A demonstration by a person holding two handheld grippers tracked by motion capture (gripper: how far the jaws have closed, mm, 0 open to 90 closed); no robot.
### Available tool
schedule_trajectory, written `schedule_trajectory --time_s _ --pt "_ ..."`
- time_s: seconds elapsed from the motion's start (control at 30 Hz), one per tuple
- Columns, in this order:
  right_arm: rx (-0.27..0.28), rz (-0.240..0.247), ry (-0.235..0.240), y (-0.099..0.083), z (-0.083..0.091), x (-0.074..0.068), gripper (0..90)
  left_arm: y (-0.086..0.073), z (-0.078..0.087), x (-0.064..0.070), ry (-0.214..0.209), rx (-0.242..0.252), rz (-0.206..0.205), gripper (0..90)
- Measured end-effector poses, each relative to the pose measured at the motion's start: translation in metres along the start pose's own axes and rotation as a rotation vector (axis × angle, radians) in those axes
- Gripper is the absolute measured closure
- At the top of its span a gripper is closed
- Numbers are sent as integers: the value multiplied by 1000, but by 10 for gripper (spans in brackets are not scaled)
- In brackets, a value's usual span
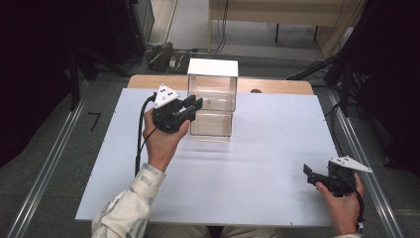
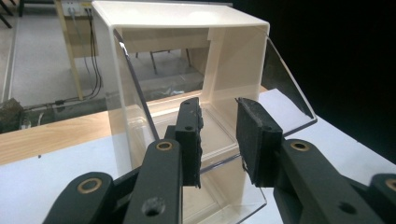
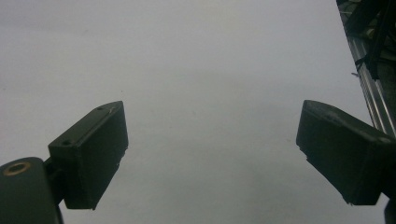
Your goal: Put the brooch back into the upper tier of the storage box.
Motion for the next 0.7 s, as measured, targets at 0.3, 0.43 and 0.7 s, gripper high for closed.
schedule_trajectory --time_s 0.3,0.43,0.7 --pt "-5 3 -1 0 0 -1 75 -1 15 -7 -3 18 20 618" --pt "-6 0 -1 0 0 -1 75 -4 18 -12 13 20 22 556" --pt "-1 1 -5 0 1 0 75 -15 25 -22 59 16 27 433"
Point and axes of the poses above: each handheld gripper's, and its own axes: z roughly backward along the jaws, y roughly out of its top, x roughly to its right, the point moved 6 cm from there along -z, roughly forward along the jaws, and after that the axes turned 15 degrees about y, right-handed, at the moved point
